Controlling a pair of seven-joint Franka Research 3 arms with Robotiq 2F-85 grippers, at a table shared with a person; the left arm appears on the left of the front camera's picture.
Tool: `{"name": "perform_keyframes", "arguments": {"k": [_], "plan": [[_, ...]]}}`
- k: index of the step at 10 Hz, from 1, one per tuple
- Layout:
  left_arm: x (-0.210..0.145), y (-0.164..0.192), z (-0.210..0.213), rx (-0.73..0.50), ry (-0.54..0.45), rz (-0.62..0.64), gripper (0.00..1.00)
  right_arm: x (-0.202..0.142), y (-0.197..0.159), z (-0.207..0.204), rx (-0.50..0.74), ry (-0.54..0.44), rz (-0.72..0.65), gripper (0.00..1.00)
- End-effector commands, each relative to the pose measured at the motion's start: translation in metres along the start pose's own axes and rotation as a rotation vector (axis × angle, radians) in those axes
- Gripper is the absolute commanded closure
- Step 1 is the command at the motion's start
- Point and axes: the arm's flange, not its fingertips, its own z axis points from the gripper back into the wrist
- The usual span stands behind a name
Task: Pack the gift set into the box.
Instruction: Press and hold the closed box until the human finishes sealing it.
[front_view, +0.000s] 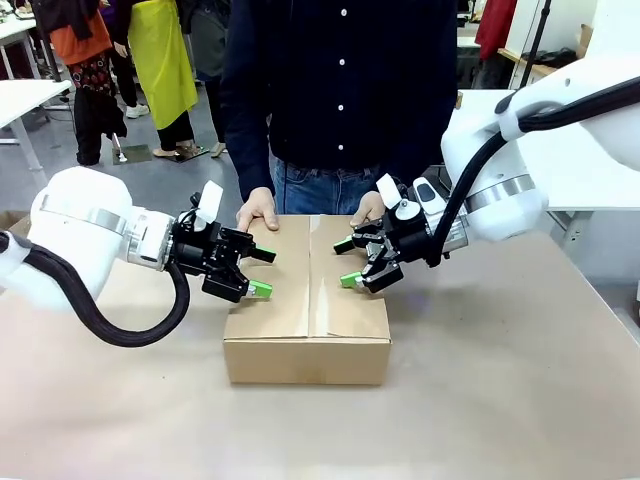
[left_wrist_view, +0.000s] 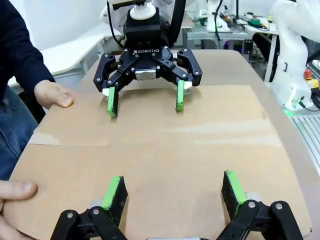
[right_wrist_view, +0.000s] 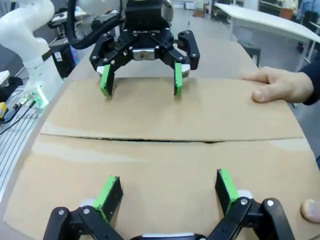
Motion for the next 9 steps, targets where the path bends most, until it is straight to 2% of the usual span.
{"name": "perform_keyframes", "arguments": {"k": [1,4,5,6,9], "plan": [[-0.004,0.004,-0.009,0.023,0.014,-0.016,0.0,-0.012,0.004,0.0,-0.081,0.046,-0.051,0.0],[-0.008,0.005,-0.013,0.037,0.075,-0.002,0.0,-0.01,0.007,0.006,-0.081,0.038,-0.039,0.0],[-0.007,0.005,-0.014,0.056,0.087,0.022,0.0,-0.001,0.0,0.005,-0.033,0.011,-0.039,0.0],[-0.003,0.003,-0.006,0.013,0.033,-0.002,0.0,-0.001,0.0,0.005,-0.033,0.011,-0.039,0.0],[-0.003,0.003,-0.006,0.013,0.033,-0.002,0.0,-0.001,0.0,0.005,-0.033,0.011,-0.039,0.0]]}}
